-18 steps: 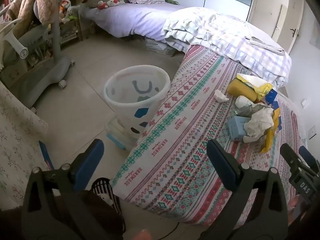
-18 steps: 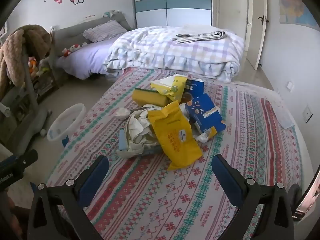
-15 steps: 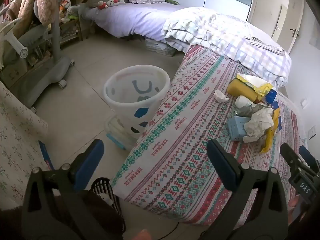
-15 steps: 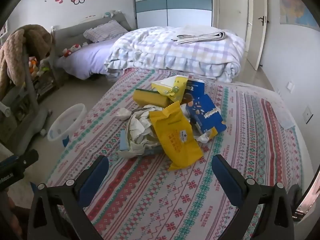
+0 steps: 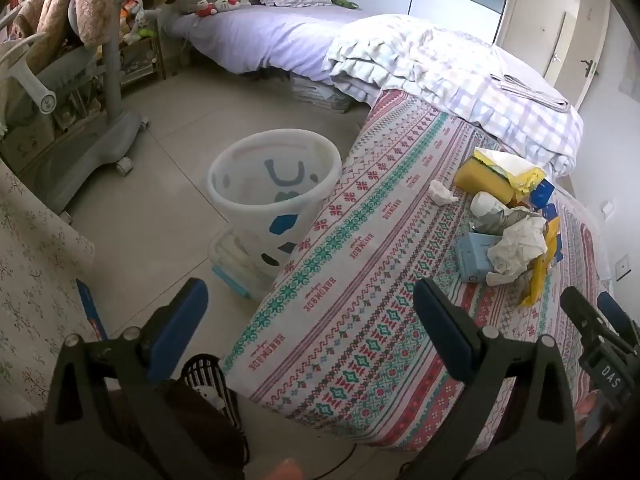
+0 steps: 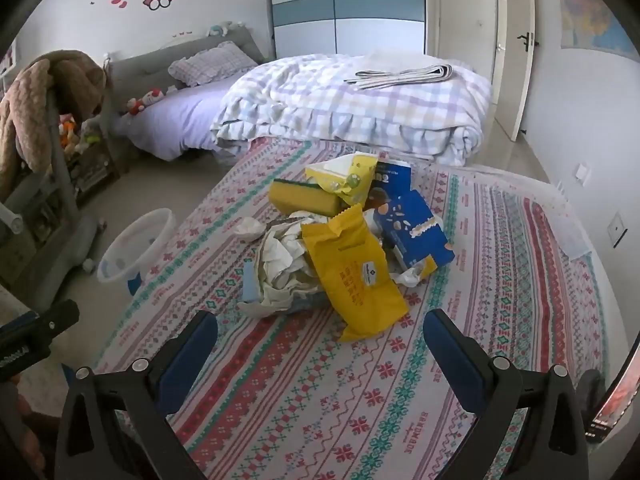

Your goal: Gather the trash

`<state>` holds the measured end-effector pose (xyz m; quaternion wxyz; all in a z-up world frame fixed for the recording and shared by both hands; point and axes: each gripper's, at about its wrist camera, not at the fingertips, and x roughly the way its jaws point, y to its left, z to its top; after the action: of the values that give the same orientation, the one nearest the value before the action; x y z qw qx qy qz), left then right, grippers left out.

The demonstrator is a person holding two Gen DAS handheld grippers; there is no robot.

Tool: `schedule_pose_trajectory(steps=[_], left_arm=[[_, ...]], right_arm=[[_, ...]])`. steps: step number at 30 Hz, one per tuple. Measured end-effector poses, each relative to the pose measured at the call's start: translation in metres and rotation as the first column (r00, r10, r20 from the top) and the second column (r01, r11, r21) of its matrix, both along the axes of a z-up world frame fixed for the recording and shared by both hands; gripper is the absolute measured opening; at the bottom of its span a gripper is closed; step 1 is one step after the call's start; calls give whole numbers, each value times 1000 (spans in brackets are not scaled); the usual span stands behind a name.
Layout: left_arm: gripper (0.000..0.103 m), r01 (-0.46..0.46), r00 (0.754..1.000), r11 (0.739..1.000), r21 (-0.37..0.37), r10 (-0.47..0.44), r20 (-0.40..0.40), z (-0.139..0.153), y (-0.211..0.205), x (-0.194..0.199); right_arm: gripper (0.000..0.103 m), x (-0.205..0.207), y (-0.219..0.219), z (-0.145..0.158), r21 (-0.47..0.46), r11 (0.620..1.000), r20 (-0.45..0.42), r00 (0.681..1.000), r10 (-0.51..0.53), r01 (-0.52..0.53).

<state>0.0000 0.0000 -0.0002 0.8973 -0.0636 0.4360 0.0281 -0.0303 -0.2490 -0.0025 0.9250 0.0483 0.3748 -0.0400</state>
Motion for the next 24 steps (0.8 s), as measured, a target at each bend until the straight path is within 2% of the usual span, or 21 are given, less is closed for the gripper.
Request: schedule_pose_trajectory(steps=[24], left_arm=[[102,-2,1000,1000,-5,2,0,-1,-1,1]], right_arm=[[103,1,3,0,-2,1000,-8,1000,13,-13]])
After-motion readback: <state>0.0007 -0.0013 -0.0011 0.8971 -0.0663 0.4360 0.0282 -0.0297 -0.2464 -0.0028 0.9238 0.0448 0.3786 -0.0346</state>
